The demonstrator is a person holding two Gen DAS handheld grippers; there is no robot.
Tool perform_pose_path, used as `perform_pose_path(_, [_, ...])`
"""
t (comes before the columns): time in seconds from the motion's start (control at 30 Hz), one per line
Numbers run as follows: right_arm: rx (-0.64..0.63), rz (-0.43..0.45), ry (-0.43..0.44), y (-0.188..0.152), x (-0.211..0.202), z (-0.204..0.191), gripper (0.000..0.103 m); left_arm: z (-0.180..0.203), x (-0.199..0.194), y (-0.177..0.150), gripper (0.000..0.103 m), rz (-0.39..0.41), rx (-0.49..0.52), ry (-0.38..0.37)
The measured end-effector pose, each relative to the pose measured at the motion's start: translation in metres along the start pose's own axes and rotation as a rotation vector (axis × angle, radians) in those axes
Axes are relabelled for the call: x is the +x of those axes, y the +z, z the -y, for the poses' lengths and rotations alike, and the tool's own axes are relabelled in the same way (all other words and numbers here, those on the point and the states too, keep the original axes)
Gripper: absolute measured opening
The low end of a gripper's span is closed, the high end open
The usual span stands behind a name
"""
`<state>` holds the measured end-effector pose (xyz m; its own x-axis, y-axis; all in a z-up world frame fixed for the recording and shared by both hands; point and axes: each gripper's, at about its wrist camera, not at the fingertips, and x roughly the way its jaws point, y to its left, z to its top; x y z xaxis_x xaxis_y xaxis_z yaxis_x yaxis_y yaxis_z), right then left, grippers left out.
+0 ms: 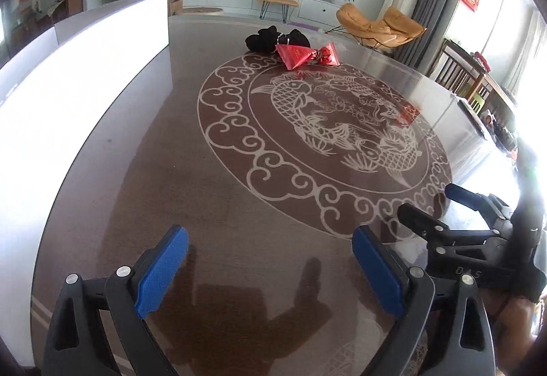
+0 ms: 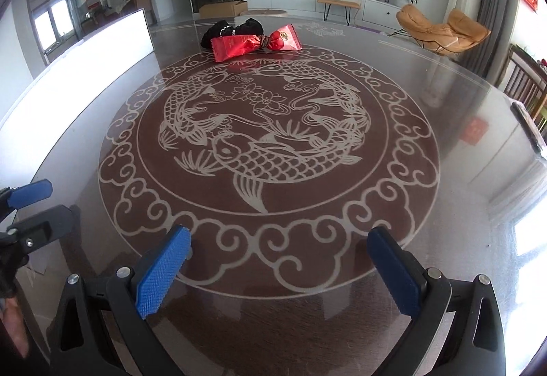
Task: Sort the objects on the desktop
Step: 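Bring both tools back over the table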
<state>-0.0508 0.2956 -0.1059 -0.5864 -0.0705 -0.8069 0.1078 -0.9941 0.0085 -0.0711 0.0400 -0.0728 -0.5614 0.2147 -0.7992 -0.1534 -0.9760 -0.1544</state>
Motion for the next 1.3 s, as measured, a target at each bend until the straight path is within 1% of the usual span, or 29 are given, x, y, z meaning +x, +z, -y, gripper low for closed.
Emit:
perform_pose_path(0.07, [-0.015,-0.011,-0.013,0.000,0.003,-0.007,0.103,-0.007,0.007,-0.010,0.098,0.000,-0.005,0.030])
perform_pose_path(0.13, [-0.014,-0.011,-0.016,-0.001,0.005,-0.009,0.103,-0.009,0.007,-0.012,0.098,0.027,0.013,0.061])
perform_pose_path(0.17, [-0.013,-0.011,-0.015,-0.001,0.005,-0.009,0.103,-0.009,0.009,-0.012,0.098,0.021,0.018,0.073])
perform_pose_path(0.27, [-0.014,-0.011,-0.015,-0.001,0.005,-0.009,0.103,-0.010,0.005,-0.012,0.098,0.030,0.027,0.075])
perform_pose_path(0.33, [-0.014,-0.011,-0.015,-0.002,0.005,-0.010,0.103,-0.009,0.005,-0.012,0.098,0.025,0.040,0.086])
perform_pose_path(0.47, [-0.014,-0.011,-0.015,-0.001,0.005,-0.009,0.103,0.000,0.009,-0.012,0.101,0.000,0.088,0.132])
perform_pose_path(0.5, [-0.014,-0.011,-0.015,-0.001,0.005,-0.009,0.103,0.000,0.010,-0.012,0.103,-0.006,0.091,0.126])
perform_pose_path(1.3, [-0.014,-0.010,-0.014,-0.001,0.005,-0.009,0.103,0.000,0.009,-0.013,0.103,-0.006,0.092,0.128])
